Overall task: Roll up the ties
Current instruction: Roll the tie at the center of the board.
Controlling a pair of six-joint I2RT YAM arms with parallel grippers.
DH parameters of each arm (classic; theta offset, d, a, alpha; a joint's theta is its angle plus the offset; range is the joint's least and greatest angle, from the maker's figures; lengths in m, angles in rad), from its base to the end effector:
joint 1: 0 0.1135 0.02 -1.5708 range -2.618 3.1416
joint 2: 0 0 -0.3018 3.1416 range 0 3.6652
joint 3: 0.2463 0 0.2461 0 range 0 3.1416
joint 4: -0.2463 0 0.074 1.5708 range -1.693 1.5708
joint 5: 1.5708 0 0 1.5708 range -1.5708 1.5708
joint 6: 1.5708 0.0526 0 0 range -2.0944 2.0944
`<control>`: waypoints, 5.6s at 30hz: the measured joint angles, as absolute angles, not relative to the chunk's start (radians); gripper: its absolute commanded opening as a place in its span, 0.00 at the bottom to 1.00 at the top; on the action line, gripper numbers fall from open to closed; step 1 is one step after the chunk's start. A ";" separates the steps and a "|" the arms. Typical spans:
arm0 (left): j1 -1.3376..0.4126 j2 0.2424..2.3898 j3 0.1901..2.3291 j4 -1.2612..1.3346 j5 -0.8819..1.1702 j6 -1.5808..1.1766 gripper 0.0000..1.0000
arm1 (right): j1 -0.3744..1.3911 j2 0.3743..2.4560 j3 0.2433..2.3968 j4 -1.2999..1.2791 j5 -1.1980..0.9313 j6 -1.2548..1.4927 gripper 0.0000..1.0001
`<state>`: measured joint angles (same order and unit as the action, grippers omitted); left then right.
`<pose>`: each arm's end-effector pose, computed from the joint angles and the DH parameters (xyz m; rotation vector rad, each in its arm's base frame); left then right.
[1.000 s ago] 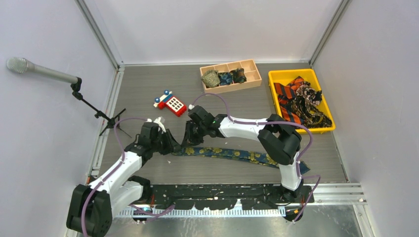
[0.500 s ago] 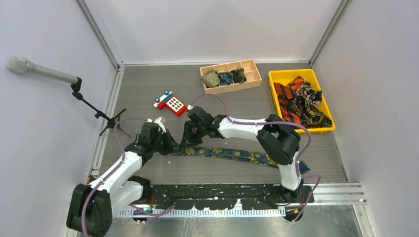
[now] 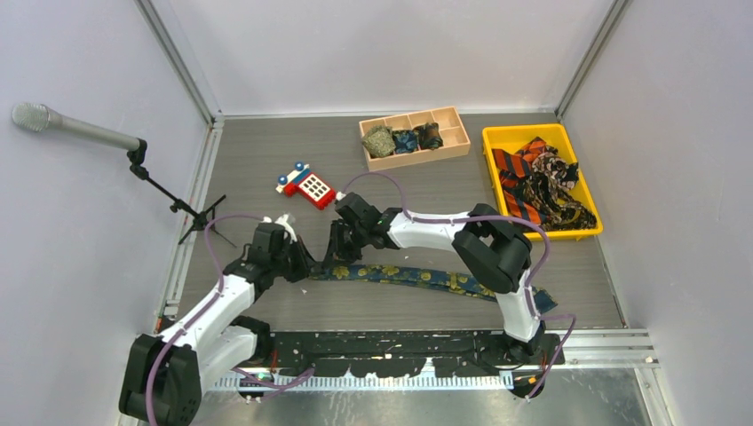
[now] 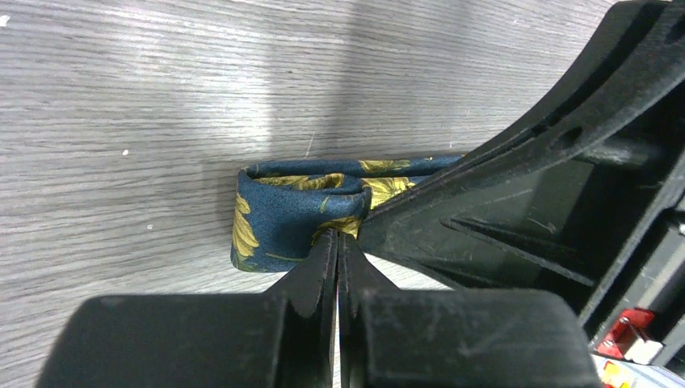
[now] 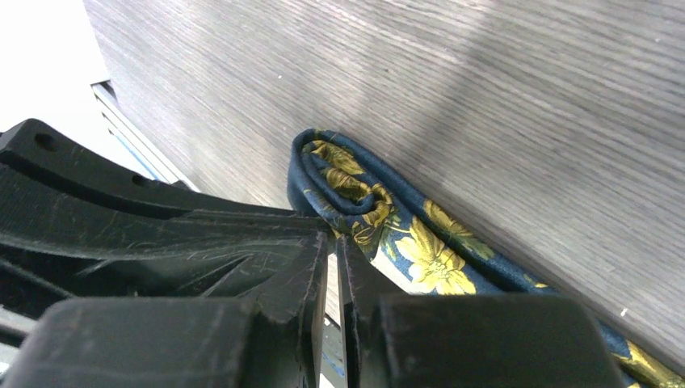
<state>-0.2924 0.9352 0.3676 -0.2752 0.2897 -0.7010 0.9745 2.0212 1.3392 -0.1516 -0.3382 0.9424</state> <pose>0.1461 -0.0597 0.1858 -0.3746 2.4996 -0.7818 0.2425 0.3884 0.1898 -0.2260 2.7541 1.1421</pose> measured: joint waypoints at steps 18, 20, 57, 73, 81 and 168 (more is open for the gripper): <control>-0.294 0.904 0.383 -0.313 0.294 -0.697 0.00 | 0.973 2.080 1.342 -0.101 -0.342 0.953 0.16; -0.294 0.908 0.390 -0.315 0.276 -0.698 0.00 | 0.974 2.080 1.338 -0.096 -0.342 0.955 0.16; -0.294 0.956 0.393 -0.352 0.204 -0.685 0.18 | 0.996 2.069 1.330 -0.115 -0.337 0.960 0.16; -0.294 0.870 0.459 -0.487 0.019 -0.678 0.53 | 0.995 2.069 1.289 -0.044 -0.354 0.968 0.16; -0.294 0.759 0.389 -0.468 0.013 -0.690 0.52 | 0.995 2.069 1.286 -0.035 -0.358 0.968 0.16; -0.148 0.671 0.289 -0.350 0.150 -0.689 0.00 | 1.000 2.190 1.515 -0.226 -0.357 0.934 0.16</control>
<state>-0.1482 0.6712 0.2886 -0.3496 0.1497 -0.6888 0.9997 2.1899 1.5146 -0.2264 -0.3573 0.9337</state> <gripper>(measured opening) 0.188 0.158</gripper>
